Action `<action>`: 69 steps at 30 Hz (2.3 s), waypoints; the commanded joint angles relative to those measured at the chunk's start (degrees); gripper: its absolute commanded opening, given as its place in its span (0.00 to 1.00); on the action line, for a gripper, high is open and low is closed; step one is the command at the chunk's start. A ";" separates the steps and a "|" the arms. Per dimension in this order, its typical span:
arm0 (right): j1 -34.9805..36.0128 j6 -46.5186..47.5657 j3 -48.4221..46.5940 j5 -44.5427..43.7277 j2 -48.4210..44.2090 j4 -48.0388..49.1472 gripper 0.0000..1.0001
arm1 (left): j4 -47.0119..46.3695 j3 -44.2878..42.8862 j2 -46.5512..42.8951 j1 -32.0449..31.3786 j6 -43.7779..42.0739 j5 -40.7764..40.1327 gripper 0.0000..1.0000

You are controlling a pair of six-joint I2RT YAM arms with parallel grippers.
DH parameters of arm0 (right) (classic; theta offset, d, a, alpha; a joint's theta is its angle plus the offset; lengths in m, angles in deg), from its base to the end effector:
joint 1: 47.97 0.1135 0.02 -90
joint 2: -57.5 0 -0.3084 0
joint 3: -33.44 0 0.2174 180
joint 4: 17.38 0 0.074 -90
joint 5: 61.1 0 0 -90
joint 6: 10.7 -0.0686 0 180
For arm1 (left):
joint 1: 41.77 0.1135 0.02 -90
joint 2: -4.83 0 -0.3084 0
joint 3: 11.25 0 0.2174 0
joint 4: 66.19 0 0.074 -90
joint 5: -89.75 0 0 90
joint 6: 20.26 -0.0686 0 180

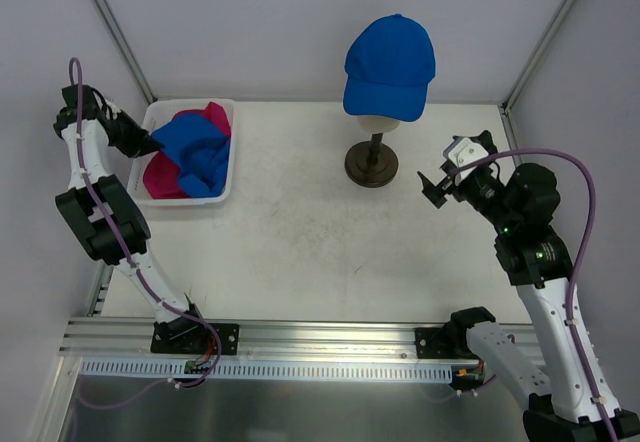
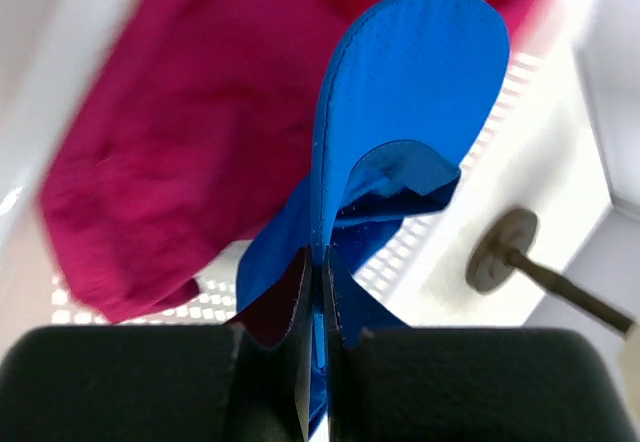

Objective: Stack the hats

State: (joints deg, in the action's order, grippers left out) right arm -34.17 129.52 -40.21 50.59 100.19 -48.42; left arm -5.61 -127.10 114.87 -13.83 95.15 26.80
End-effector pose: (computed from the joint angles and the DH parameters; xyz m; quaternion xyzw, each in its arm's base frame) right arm 0.1080 0.0526 0.4343 -0.4811 0.5188 -0.0904 0.7008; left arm 0.3856 0.1692 0.3149 -0.3528 0.8598 -0.2164 0.2991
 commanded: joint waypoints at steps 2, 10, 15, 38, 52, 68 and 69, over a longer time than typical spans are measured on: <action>0.17 -6.96 -6.88 0.45 -0.25 4.57 1.00 | -4.47 -9.39 -10.18 -2.54 -8.78 14.60 0.00; 0.26 -24.36 -19.80 8.17 6.60 6.23 1.00 | -9.57 -11.10 -30.80 -11.67 -35.62 31.03 0.00; 2.36 -31.75 -23.84 9.95 10.74 9.22 0.99 | -11.77 2.78 -45.95 -26.42 -52.46 24.74 0.00; 34.71 -14.01 -26.39 -5.77 18.56 11.34 0.99 | -30.58 18.71 -58.98 -57.30 -64.62 -7.45 0.00; 37.17 -17.26 -32.72 -13.43 26.12 12.30 0.47 | -30.58 14.14 -58.71 -58.00 -56.26 -1.21 0.00; 36.47 -4.09 -43.87 -16.86 33.14 26.61 0.00 | -41.30 27.49 -65.83 -58.79 -61.69 -8.95 0.77; 36.04 -3.12 -46.67 -17.47 34.28 27.32 0.00 | -41.30 29.93 -66.44 -58.97 -63.10 -7.81 0.77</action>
State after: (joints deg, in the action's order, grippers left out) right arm 2.81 121.04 -80.31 35.75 132.43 -31.37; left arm -41.50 -100.79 49.97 -72.19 36.37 18.73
